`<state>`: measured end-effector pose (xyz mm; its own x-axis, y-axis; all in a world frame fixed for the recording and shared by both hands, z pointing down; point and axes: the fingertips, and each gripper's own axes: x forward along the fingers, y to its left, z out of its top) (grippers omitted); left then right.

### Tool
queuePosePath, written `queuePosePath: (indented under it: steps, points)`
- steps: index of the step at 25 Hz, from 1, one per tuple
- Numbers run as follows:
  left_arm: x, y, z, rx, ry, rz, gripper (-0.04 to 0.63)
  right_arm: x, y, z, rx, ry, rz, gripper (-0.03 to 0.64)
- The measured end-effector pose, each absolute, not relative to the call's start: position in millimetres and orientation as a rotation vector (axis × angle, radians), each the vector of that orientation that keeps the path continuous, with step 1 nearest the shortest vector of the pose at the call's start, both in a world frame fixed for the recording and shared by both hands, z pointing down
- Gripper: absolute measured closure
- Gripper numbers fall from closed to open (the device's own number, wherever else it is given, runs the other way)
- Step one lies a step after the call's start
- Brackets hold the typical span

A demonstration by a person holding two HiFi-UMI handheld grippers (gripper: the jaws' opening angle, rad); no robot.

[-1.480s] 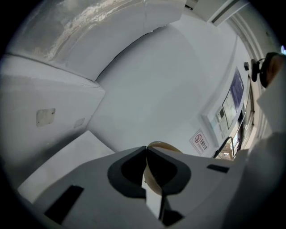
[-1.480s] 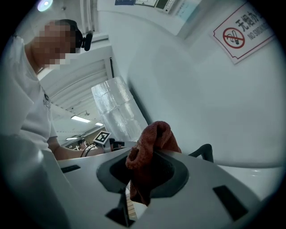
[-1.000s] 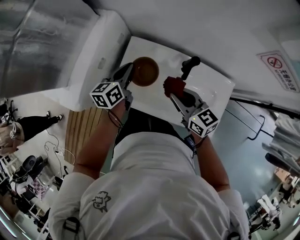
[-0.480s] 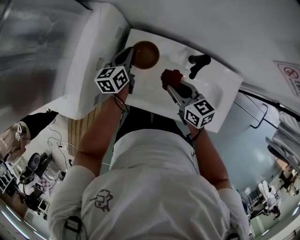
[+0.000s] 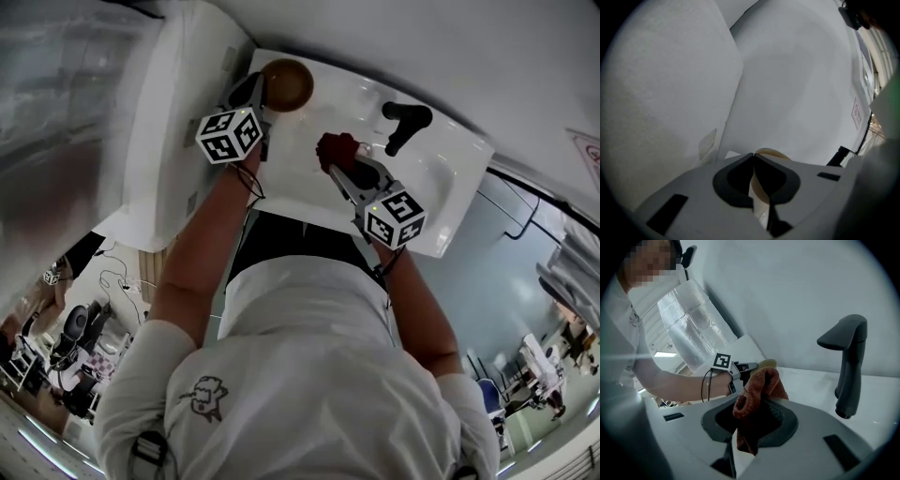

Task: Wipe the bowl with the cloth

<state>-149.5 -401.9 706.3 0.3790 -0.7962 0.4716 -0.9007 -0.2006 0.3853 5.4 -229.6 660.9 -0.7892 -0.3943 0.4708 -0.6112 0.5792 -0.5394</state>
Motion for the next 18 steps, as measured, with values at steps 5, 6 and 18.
queuePosePath:
  steps: [5,6,18]
  points:
    - [-153.6,-407.1,724.6,2.031,-1.467,0.234,0.575,6.2,-227.0,668.4,0.832,-2.497,1.050,0.529]
    - [-155.9,-406.8,726.8,2.019,-1.472,0.229,0.575,6.8,-225.3,668.7,0.835,-2.494,1.054,0.528]
    - [-171.5,-405.1,731.9,1.975,-1.531,0.206,0.489,10.4,-221.7,661.3,0.851,-2.500,1.059,0.528]
